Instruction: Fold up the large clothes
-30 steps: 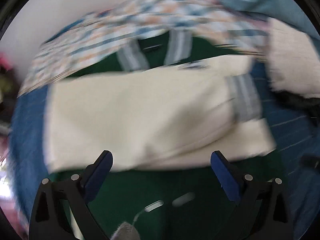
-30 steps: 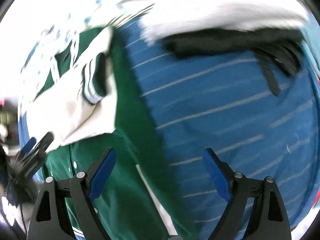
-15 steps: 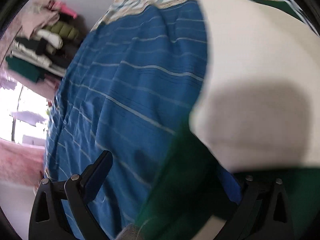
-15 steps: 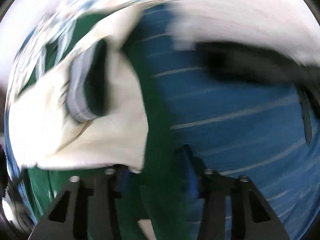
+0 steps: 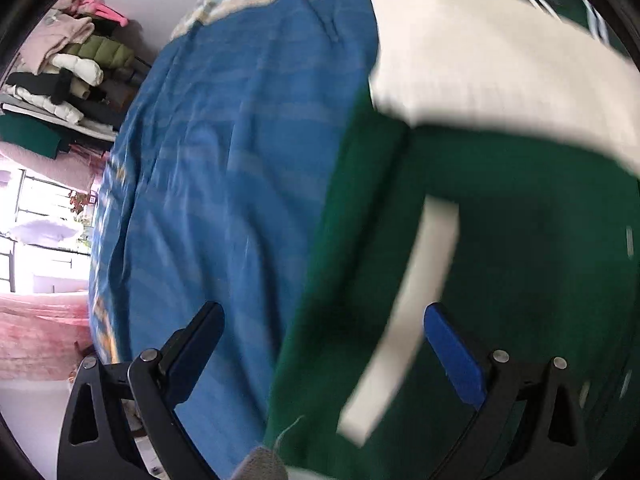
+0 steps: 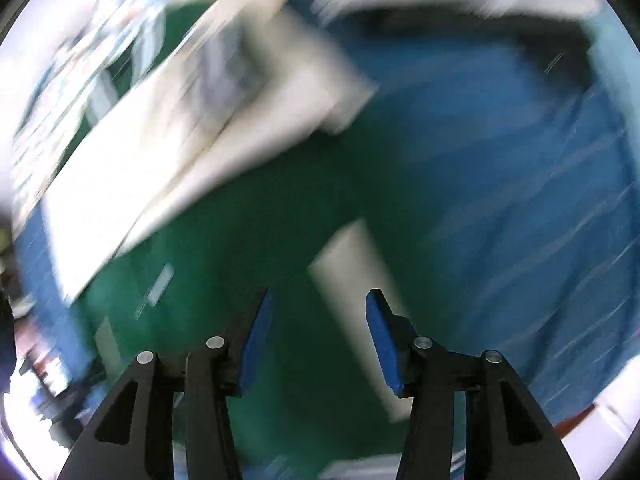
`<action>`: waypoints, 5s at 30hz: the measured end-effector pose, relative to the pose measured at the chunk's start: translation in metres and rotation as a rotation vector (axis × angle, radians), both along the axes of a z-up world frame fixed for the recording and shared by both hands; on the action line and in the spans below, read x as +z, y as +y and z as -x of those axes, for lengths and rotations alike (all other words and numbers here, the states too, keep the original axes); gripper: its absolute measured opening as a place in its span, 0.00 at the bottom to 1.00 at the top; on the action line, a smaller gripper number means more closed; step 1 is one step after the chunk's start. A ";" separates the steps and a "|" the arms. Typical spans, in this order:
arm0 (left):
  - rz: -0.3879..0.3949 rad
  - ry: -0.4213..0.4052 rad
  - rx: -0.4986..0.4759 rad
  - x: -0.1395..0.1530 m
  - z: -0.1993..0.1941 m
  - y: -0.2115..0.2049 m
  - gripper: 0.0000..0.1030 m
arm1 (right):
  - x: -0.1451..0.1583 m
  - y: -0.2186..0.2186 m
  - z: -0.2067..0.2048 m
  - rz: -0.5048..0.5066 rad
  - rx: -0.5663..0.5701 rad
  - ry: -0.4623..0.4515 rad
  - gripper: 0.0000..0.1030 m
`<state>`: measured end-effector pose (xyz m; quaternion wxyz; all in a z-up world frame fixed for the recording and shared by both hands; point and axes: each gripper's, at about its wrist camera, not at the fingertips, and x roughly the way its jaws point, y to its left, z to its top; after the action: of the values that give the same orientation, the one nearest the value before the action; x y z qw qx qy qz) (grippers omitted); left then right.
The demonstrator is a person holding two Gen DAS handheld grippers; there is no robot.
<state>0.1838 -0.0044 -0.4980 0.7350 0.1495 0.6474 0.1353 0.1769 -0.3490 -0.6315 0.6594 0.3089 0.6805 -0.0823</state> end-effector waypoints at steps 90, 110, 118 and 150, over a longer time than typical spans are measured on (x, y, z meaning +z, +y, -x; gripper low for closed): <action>-0.562 -0.096 -0.084 0.001 0.197 -0.328 1.00 | 0.023 -0.243 0.005 0.046 0.680 0.080 0.61; -0.456 -0.023 -0.124 -0.072 0.156 -0.402 0.97 | 0.023 -0.434 -0.062 -0.011 0.449 0.121 0.61; -0.283 -0.119 -0.078 -0.023 0.154 -0.381 0.15 | 0.034 -0.435 -0.152 -0.245 0.478 -0.110 0.79; 0.014 -0.292 0.113 0.105 0.107 -0.156 0.09 | 0.199 -0.154 -0.293 -0.239 0.302 -0.239 0.14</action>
<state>0.0772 -0.1601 -0.3931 0.8136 0.0862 0.5419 0.1923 0.4704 -0.5031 -0.4325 0.6988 0.2870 0.6411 0.1355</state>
